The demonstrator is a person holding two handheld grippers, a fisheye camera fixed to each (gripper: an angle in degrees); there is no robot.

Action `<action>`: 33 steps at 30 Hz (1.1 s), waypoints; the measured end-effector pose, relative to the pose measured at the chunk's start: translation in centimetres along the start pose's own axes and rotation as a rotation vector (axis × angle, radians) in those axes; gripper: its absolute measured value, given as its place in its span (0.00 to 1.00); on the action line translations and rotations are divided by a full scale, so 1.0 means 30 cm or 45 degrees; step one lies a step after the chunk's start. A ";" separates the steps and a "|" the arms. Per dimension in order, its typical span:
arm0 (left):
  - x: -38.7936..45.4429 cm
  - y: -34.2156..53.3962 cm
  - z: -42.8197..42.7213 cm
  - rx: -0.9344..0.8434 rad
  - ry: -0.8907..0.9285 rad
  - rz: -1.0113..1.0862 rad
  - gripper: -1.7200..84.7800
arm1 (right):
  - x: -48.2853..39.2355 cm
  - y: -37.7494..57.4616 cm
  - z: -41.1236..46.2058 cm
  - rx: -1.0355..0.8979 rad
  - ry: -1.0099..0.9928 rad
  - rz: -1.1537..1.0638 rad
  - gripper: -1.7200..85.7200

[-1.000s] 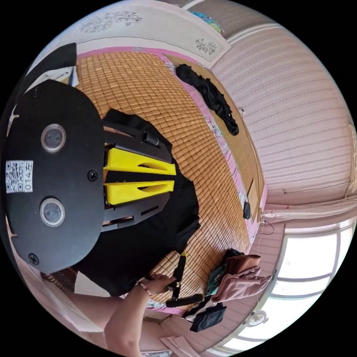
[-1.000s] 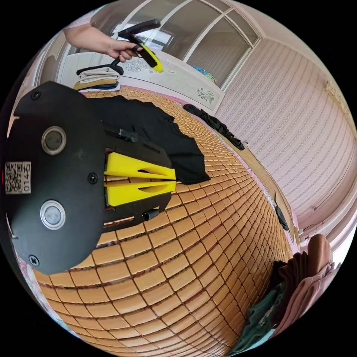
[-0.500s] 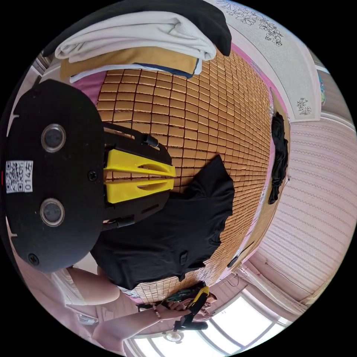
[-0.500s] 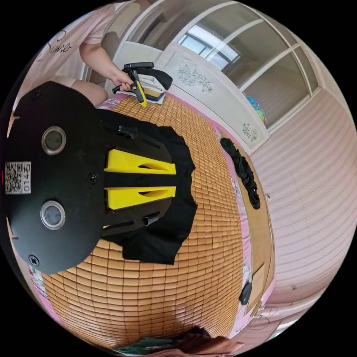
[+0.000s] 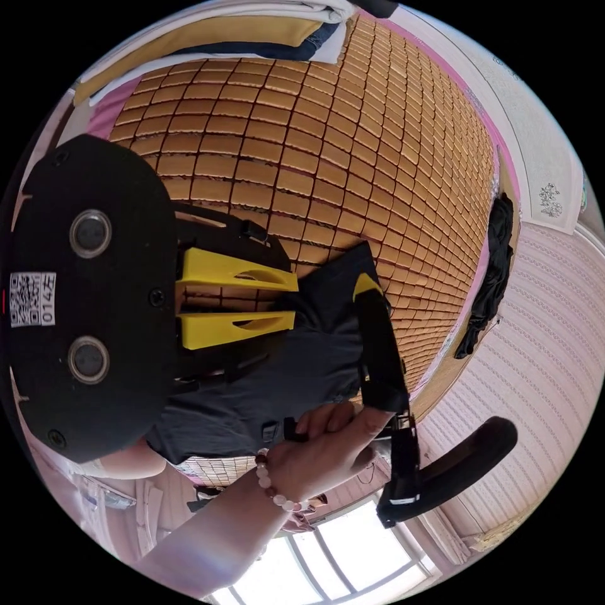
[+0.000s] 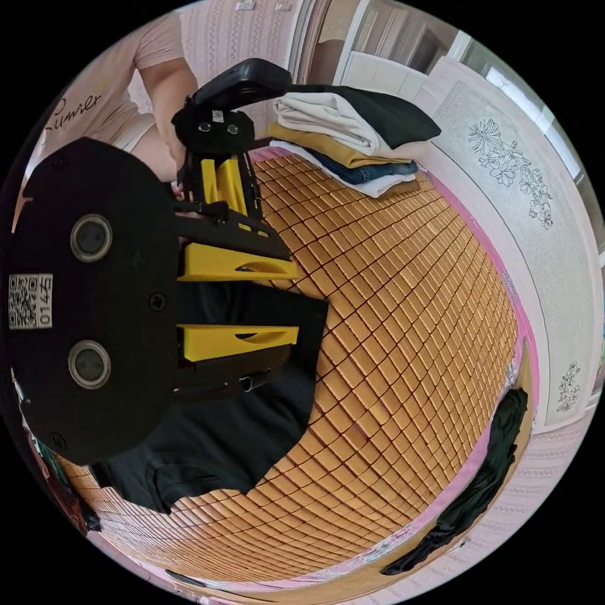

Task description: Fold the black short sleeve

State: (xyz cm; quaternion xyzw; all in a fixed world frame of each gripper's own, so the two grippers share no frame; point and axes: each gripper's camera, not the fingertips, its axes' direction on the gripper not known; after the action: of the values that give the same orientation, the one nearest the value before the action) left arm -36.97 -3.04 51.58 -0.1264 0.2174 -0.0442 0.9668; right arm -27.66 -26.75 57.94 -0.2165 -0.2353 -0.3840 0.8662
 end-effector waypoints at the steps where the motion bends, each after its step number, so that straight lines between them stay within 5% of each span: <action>1: -0.012 -0.001 0.012 -0.011 -0.010 0.004 0.09 | -0.008 -0.024 0.016 -0.020 0.020 -0.009 0.14; 7: -0.061 0.001 0.029 -0.009 -0.023 0.035 0.06 | 0.002 -0.144 0.077 -0.044 0.201 0.058 0.03; 16: -0.083 -0.004 0.017 -0.027 -0.034 0.100 0.01 | 0.108 -0.171 -0.019 0.116 -0.098 0.154 0.01; 23: -0.100 0.024 0.015 0.011 -0.015 0.083 0.01 | -0.043 -0.260 0.107 -0.077 0.189 -0.039 0.14; 27: -0.078 0.045 0.014 0.048 -0.059 0.125 0.01 | -0.067 -0.256 0.127 -0.045 0.364 -0.006 0.11; 33: -0.024 0.037 -0.036 0.180 -0.118 0.202 0.01 | 0.174 -0.115 -0.047 0.241 -0.059 0.276 0.02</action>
State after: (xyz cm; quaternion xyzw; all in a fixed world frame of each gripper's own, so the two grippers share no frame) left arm -38.05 -2.10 50.64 -0.0423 0.1782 0.0231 0.9828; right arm -26.86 -32.58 60.50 -0.1669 -0.2655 -0.2591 0.9135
